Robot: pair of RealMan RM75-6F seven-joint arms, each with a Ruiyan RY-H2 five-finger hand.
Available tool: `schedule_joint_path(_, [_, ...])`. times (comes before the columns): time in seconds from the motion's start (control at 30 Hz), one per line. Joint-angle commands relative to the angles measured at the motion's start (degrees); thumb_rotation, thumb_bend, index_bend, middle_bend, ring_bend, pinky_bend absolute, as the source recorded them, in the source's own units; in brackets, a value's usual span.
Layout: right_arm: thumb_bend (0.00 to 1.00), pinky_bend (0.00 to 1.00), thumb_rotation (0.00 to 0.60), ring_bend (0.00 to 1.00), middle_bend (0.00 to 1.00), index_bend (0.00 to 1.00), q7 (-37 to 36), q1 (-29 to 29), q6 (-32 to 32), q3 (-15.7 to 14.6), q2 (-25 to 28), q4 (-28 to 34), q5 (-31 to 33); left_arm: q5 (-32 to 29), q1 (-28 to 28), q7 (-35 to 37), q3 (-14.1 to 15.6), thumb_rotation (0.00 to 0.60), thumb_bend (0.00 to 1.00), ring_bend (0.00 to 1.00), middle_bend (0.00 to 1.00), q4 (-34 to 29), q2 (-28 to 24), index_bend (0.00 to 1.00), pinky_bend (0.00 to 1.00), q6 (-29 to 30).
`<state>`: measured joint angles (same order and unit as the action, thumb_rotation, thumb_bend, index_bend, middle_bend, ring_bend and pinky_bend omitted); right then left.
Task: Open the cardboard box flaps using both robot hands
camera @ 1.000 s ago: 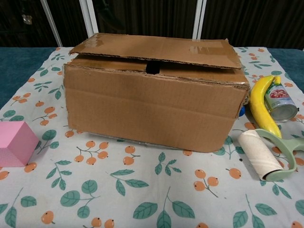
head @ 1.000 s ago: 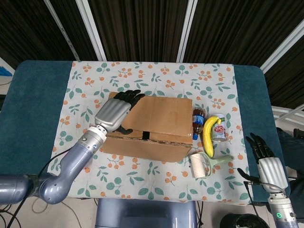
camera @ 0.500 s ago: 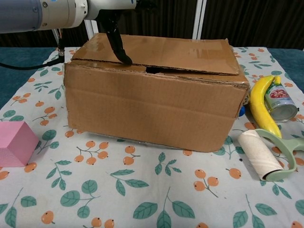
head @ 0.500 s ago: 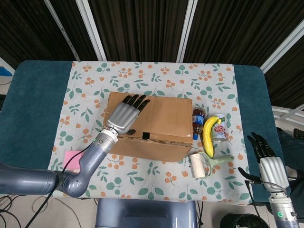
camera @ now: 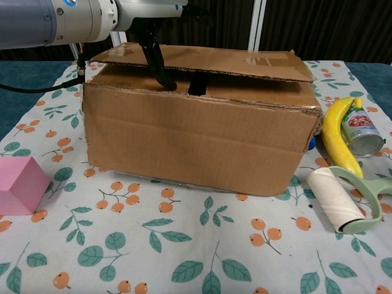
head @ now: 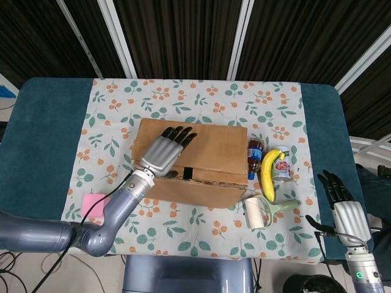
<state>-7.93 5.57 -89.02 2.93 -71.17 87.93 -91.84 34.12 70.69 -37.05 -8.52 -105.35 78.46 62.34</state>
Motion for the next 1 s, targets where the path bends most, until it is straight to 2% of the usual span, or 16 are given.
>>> schedule_joint_path(0.03, [0.24,0.23,0.6,0.02,0.0,0.0,0.0,0.0,-0.1,0.0,0.0,0.0,0.0,-0.1,-0.1,-0.1,-0.1,0.6,0.13,0.0,0.0,-0.1,0.0,0.0,0.1,-0.2])
schedule_joint_path(0.23, [0.24,0.23,0.6,0.02,0.0,0.0,-0.1,-0.1,-0.1,0.1,0.1,0.1,0.1,0.9,-0.3,-1.2,-0.5,0.6,0.14,0.0,0.0,0.5,0.3,0.0,0.1,0.1])
schedule_joint_path(0.53, [0.24,0.23,0.6,0.02,0.0,0.0,-0.3,-0.1,-0.1,0.1,0.1,0.4,0.3,1.6,-0.1,-3.6,-0.5,0.6,0.15,0.0,0.0,7.1,2.5,0.0,0.1,-0.3])
schedule_joint_path(0.73, [0.24,0.23,0.6,0.02,0.0,0.0,-0.4,-0.2,-0.2,0.2,0.1,0.4,0.4,2.2,-0.3,-3.2,-2.0,0.6,0.36,0.0,0.0,9.3,3.0,0.0,0.1,-0.1])
schedule_joint_path(1.0, [0.24,0.23,0.6,0.02,0.0,0.0,-0.4,-0.2,0.0,0.1,0.2,0.5,0.3,4.4,0.5,-2.3,-5.7,0.6,0.39,0.0,0.0,11.6,1.7,0.0,0.1,-0.3])
